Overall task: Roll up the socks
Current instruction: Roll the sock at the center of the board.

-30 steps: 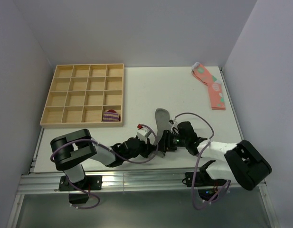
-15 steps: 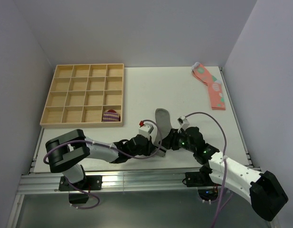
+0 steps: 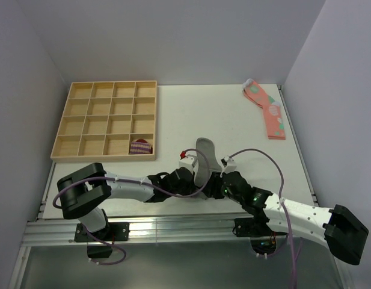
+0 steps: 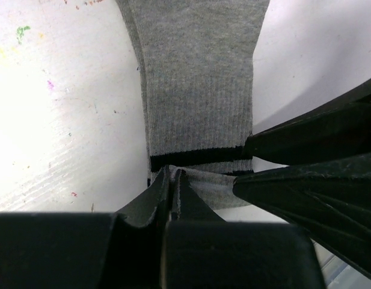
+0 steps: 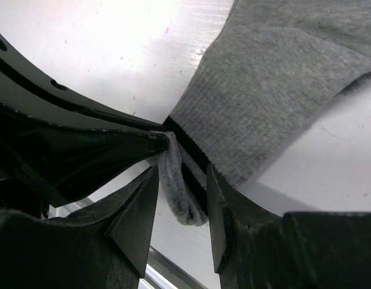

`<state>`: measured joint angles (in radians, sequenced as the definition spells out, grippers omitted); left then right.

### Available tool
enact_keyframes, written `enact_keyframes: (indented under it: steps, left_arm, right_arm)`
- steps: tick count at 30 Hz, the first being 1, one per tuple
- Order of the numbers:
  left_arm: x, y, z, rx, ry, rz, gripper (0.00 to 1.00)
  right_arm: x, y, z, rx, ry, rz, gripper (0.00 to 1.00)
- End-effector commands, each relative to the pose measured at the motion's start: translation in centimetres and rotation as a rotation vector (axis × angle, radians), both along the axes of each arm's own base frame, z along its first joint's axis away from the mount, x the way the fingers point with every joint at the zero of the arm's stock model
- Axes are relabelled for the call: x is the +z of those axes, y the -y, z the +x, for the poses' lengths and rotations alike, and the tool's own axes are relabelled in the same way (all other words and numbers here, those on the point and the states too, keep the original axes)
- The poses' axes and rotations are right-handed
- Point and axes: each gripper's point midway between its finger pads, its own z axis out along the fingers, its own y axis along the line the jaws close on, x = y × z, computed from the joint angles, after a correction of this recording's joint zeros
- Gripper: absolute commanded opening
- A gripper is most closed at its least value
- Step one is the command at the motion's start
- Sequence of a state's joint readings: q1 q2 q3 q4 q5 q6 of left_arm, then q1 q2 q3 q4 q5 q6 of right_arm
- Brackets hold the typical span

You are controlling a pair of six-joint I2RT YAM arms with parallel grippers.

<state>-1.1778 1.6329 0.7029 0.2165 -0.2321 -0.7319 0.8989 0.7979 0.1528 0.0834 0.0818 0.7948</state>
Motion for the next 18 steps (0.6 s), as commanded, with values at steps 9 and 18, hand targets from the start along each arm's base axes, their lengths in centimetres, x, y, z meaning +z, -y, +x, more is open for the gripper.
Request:
enact_keyframes:
  steps: [9, 18]
  left_arm:
    - [-3.6, -3.2, -2.5, -0.025, -0.133, 0.222, 0.00]
    - [-3.6, -2.6, -2.5, -0.035, -0.149, 0.231, 0.00]
  right_arm:
    - [-0.6, 0.2, 0.0, -0.092, 0.023, -0.004, 0.45]
    - [-1.4, 0.2, -0.6, -0.093, 0.002, -0.011, 0.43]
